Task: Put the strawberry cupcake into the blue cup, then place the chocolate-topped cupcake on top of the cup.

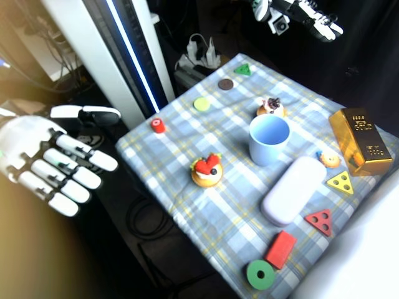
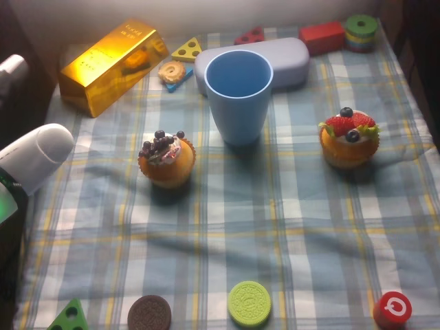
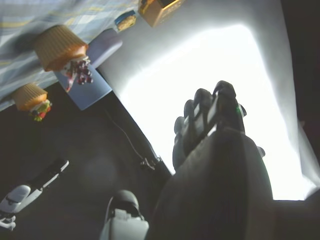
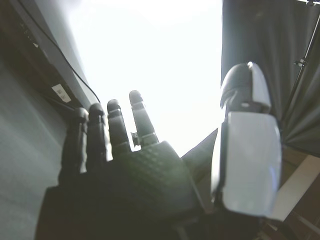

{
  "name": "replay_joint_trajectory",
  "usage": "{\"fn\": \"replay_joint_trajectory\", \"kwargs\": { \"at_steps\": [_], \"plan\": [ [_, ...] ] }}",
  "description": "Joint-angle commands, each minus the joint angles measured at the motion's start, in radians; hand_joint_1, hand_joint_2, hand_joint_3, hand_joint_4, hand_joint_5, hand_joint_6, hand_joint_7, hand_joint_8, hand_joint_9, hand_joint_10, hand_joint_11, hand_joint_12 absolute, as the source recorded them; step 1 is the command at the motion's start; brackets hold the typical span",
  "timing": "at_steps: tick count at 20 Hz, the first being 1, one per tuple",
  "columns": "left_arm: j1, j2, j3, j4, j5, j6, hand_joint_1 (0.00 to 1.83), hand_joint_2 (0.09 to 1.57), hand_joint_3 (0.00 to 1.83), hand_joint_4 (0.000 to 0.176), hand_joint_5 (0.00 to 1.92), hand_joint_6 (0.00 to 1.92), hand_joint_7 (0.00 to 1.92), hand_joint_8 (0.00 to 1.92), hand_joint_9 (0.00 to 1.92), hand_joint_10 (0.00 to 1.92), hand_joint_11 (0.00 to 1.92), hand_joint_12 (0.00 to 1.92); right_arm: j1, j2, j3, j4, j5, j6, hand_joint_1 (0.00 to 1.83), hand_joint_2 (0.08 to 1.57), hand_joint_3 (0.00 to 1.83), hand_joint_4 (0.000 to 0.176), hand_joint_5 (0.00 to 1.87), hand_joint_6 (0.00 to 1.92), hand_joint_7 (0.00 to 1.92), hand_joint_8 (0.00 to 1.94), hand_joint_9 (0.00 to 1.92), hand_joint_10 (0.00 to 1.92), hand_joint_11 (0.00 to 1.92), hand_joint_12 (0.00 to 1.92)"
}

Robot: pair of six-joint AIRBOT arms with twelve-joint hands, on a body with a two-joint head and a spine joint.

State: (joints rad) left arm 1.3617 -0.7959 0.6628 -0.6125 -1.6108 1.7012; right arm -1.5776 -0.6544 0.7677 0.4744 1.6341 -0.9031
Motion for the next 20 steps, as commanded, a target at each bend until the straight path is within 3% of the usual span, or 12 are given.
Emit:
{"fn": "replay_joint_trajectory", "kwargs": {
  "at_steps": [1,5,7,8,9,11,12,14,16,20],
  "plan": [
    [-0.010,-0.003,0.007,0.025,-0.122,-0.005,0.00,1.02,0.03,0.000,0.07,0.00,0.06,0.00,0.02,0.00,0.00,0.00,0.010,0.003,0.009,0.012,0.124,-0.001,0.22,1.14,0.02,0.000,0.00,0.00,0.04,0.01,0.00,0.00,0.00,0.00],
    [-0.011,-0.003,0.007,0.025,-0.120,-0.005,0.00,1.01,0.01,0.000,0.04,0.00,0.04,0.00,0.01,0.00,0.00,0.00,0.034,0.004,0.022,-0.017,0.094,-0.001,0.22,1.10,0.00,0.000,0.00,0.00,0.04,0.01,0.00,0.00,0.00,0.00],
    [-0.014,-0.004,0.008,0.026,-0.119,-0.005,0.00,1.01,0.01,0.000,0.04,0.00,0.04,0.00,0.01,0.00,0.00,0.00,0.089,-0.002,0.041,-0.055,0.047,-0.001,0.28,1.05,0.00,0.000,0.00,0.00,0.05,0.01,0.03,0.01,0.04,0.02],
    [-0.014,-0.005,0.008,0.026,-0.119,-0.005,0.00,1.00,0.01,0.000,0.04,0.00,0.04,0.00,0.01,0.00,0.00,0.00,0.116,-0.009,0.053,-0.074,0.019,-0.001,0.32,1.03,0.00,0.000,0.00,0.00,0.05,0.02,0.05,0.01,0.01,0.24],
    [-0.014,-0.005,0.008,0.026,-0.118,-0.005,0.00,1.01,0.01,0.000,0.05,0.00,0.04,0.00,0.01,0.00,0.00,0.00,0.158,-0.022,0.071,-0.097,-0.016,-0.001,0.34,1.02,0.00,0.000,0.00,0.00,0.07,0.01,0.07,0.01,0.00,0.34],
    [-0.014,-0.005,0.008,0.026,-0.119,-0.005,0.00,1.03,0.02,0.000,0.06,0.01,0.05,0.00,0.01,0.00,0.00,0.00,0.245,-0.056,0.111,-0.147,-0.104,-0.001,0.40,0.96,0.00,0.000,0.00,0.00,0.18,0.01,0.14,0.02,0.00,0.48],
    [-0.014,-0.005,0.008,0.025,-0.120,-0.005,0.00,1.05,0.02,0.000,0.08,0.01,0.06,0.01,0.02,0.00,0.00,0.00,0.287,-0.076,0.131,-0.172,-0.149,-0.001,0.50,0.96,0.00,0.000,0.01,0.00,0.23,0.02,0.18,0.02,0.00,0.43],
    [-0.014,-0.005,0.008,0.023,-0.122,-0.005,0.00,1.07,0.03,0.000,0.09,0.01,0.07,0.01,0.02,0.00,0.00,0.00,0.383,-0.133,0.184,-0.238,-0.262,0.016,0.53,0.94,0.00,0.000,0.10,0.01,0.31,0.01,0.27,0.02,0.00,0.52],
    [-0.013,-0.006,0.008,0.022,-0.121,-0.005,0.00,1.06,0.02,0.000,0.10,0.01,0.08,0.01,0.01,0.00,0.00,0.00,0.435,-0.180,0.233,-0.281,-0.324,0.072,0.50,0.93,0.00,0.000,0.13,0.00,0.32,0.00,0.34,0.01,0.00,0.81],
    [-0.013,-0.006,0.008,0.022,-0.120,-0.005,0.00,1.06,0.02,0.000,0.09,0.01,0.08,0.01,0.01,0.00,0.00,0.00,0.492,-0.253,0.306,-0.324,-0.414,0.126,0.57,0.92,0.00,0.000,0.16,0.00,0.37,0.00,0.33,0.00,0.00,0.47]
  ]
}}
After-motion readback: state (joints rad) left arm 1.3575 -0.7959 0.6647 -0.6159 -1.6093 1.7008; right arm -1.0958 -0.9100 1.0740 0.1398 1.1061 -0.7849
